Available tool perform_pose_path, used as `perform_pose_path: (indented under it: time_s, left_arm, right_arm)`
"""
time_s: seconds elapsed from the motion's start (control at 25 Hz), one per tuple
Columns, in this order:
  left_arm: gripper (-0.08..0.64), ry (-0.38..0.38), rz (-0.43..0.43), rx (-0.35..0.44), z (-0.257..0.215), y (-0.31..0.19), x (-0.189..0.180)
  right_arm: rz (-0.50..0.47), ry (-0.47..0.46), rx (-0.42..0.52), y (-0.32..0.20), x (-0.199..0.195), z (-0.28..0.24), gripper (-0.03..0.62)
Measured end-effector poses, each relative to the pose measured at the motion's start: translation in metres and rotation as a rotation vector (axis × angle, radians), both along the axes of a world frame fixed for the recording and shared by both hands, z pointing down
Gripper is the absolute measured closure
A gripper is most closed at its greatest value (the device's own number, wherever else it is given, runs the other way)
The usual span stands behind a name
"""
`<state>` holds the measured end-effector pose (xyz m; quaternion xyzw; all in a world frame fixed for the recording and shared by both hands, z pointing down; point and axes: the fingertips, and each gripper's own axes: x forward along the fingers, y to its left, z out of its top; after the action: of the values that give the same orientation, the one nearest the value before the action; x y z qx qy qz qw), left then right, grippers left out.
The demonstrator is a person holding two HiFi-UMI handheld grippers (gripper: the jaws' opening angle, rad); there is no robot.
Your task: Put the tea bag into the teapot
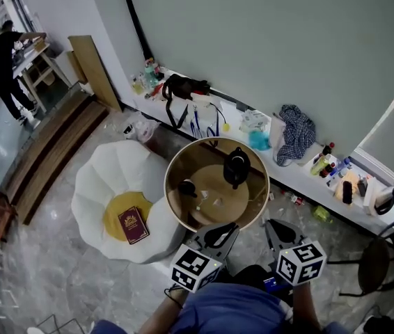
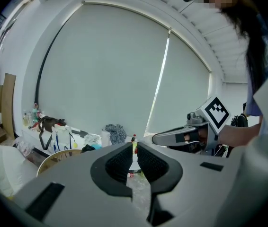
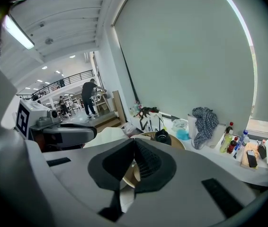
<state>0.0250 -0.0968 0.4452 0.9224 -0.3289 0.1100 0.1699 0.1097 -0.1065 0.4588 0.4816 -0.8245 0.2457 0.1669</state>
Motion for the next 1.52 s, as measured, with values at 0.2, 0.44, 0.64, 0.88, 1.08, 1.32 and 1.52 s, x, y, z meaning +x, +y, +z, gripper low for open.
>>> perform_pose_path:
  time_s: [0.2,0.44,0.64,0.88,1.08,1.32,1.52]
  left_arm:
    - [0.535,0.007,0.001,0.006,-0.003,-0.013,-0.004]
    - [0.535,0.019,-0.035,-0.001,0.0,-0.032,-0.01]
    - [0.535,0.015,-0.092,-0.021,0.009,-0.049,-0.02]
    - [0.535,-0.001,-0.176,-0.058,0.026,-0.082,-0.021]
    - [0.535,-0.007,-0.254,-0.095,0.034,-0.117,-0.014]
    - [0.535,-0.05,-0.375,-0.149,0.054,-0.161,-0.013]
    - [0.535,-0.068,-0.416,-0.166,0.067,-0.185,-0.004]
  right_arm:
    - [0.011,0.008,0.01,-0.015,0.0,-0.006,0.574]
    - [-0.008,0.018,-0.003,-0.035,-0.002,0.001,0.574]
    - [-0.05,0.019,-0.028,-0.056,-0.007,0.01,0.574]
    - [-0.107,0.017,-0.061,-0.103,0.001,0.029,0.574]
    - [-0.212,0.029,-0.105,-0.146,0.001,0.046,0.574]
    - [-0.354,0.037,-0.144,-0.197,0.0,0.058,0.574]
    - [-0.462,0.07,-0.167,-0.233,0.002,0.08,0.575]
